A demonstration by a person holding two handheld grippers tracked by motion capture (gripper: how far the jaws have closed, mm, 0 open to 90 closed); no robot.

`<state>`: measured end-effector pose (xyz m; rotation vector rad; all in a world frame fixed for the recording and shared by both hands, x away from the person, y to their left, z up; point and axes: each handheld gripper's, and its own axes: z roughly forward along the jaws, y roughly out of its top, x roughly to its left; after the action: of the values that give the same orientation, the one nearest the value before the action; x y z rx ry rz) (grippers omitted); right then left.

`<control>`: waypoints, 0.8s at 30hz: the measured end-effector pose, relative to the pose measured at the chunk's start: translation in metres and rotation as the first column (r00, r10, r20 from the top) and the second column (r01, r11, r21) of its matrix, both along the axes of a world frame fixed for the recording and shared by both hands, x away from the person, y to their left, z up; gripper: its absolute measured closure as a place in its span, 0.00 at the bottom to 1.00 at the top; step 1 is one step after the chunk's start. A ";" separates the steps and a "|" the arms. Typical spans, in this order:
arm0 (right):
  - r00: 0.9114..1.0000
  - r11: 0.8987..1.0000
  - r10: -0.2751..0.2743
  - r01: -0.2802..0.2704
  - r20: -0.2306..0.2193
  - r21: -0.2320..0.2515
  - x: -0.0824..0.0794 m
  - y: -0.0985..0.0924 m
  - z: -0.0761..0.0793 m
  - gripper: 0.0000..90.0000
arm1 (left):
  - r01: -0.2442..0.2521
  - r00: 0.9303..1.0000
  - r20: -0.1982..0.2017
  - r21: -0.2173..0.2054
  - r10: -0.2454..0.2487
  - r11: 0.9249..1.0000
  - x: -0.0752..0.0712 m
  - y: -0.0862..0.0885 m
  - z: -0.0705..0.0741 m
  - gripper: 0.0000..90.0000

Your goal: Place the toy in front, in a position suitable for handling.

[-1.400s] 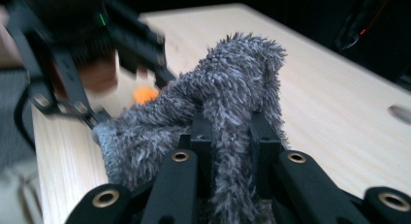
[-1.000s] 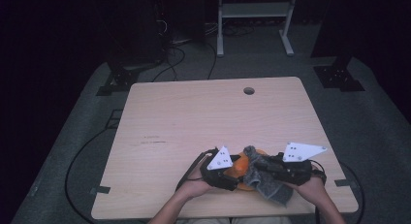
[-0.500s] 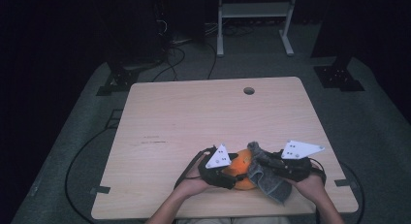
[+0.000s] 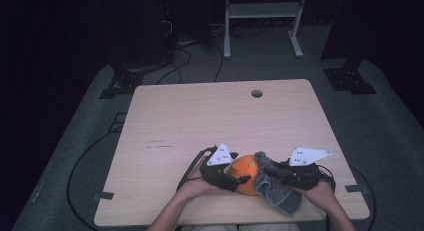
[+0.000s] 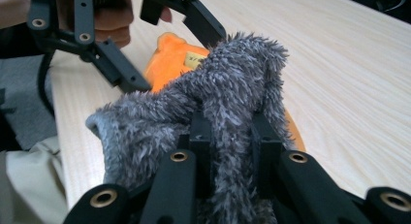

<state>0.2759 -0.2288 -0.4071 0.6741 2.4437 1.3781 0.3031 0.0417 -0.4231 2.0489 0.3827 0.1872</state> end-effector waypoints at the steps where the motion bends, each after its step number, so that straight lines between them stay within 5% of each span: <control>1: 1.000 1.000 0.013 -0.013 -0.004 -0.005 0.000 0.000 0.001 0.84 | 0.011 1.000 0.001 0.008 -0.011 1.000 -0.001 -0.003 -0.001 0.20; 3: 1.000 0.999 0.015 -0.015 0.002 -0.038 -0.001 0.001 0.007 0.84 | 0.026 0.999 0.024 0.008 -0.027 1.000 -0.002 -0.004 -0.003 0.27; 6: 0.997 0.998 0.059 -0.058 0.058 -0.023 -0.009 0.009 0.021 0.84 | 0.067 0.996 0.057 0.032 -0.069 0.997 -0.008 -0.010 -0.004 0.32; 10: 0.992 0.993 0.089 -0.081 0.088 -0.086 -0.011 0.023 0.018 0.84 | 0.082 0.990 0.104 0.087 -0.091 0.993 -0.014 -0.009 -0.005 0.36; 19: 0.998 0.998 -0.053 0.054 0.034 -0.044 0.004 -0.020 -0.002 0.84 | 0.079 0.996 0.045 0.042 -0.081 0.996 -0.003 0.007 -0.010 0.38; 22: 0.998 1.000 -0.024 0.024 0.058 -0.002 -0.001 -0.016 0.005 0.84 | 0.067 0.997 0.040 0.045 -0.069 0.997 -0.002 0.009 -0.011 0.35; 24: 0.998 1.000 -0.011 0.013 0.064 -0.024 -0.001 -0.010 0.004 0.84 | 0.071 0.997 0.039 0.046 -0.072 0.996 -0.002 0.011 -0.011 0.34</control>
<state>0.2748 -0.2386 -0.4030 0.6282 2.3988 1.3416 0.3015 0.0527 -0.4346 2.0963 0.2815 0.1956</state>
